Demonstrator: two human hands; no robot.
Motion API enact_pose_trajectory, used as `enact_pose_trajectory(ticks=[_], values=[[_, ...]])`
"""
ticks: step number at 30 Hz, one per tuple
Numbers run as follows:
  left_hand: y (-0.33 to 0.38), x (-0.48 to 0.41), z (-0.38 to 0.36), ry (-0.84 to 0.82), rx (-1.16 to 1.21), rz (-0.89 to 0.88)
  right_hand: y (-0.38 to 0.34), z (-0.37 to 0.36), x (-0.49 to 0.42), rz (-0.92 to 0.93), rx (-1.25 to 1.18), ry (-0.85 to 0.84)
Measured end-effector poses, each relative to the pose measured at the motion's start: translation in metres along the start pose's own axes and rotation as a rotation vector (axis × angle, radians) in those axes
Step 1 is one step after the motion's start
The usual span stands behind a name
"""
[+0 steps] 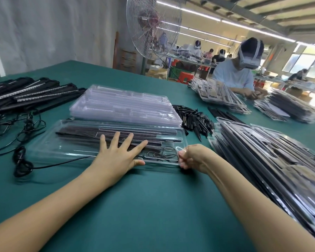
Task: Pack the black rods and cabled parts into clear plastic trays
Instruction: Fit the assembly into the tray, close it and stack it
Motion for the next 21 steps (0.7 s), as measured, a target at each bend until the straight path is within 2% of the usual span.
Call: enact_pose_trajectory(ticks=[5, 9, 12, 14, 15, 16, 18, 19, 21], values=[[-0.019, -0.002, 0.000, 0.024, 0.170, -0.057, -0.008, 0.014, -0.001, 0.011, 0.008, 0.023], [-0.046, -0.003, -0.010, -0.003, 0.196, -0.034, -0.008, 0.039, 0.000, 0.008, -0.026, 0.138], [-0.039, -0.008, -0.013, -0.024, 0.160, -0.042, -0.005, 0.049, 0.000, 0.082, -0.087, 0.221], [-0.033, -0.011, -0.014, 0.004, 0.133, -0.030, -0.002, 0.048, 0.000, 0.164, -0.261, 0.291], [-0.032, -0.011, -0.014, 0.024, 0.126, -0.015, 0.000, 0.046, 0.000, 0.181, -0.426, 0.311], [-0.031, -0.011, -0.014, 0.039, 0.113, 0.004, 0.002, 0.042, 0.002, 0.171, -0.616, 0.294], [-0.033, -0.009, -0.017, 0.066, 0.086, 0.051, 0.006, 0.026, 0.007, 0.050, -0.929, 0.148], [-0.033, -0.009, -0.017, 0.077, 0.082, 0.070, 0.009, 0.014, 0.011, -0.039, -1.022, 0.056], [-0.027, -0.006, -0.013, 0.108, 0.056, 0.095, 0.013, -0.017, 0.016, -0.158, -1.027, -0.120]])
Point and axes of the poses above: each hand's wrist, its own x-axis away from the middle knuckle, its own z-axis out of the back of the hand, y = z × x, the point moved 1 cm from there along -x, towards the middle knuckle, and after that the axes turned 10 degrees about -x, right-handed, at the moved point
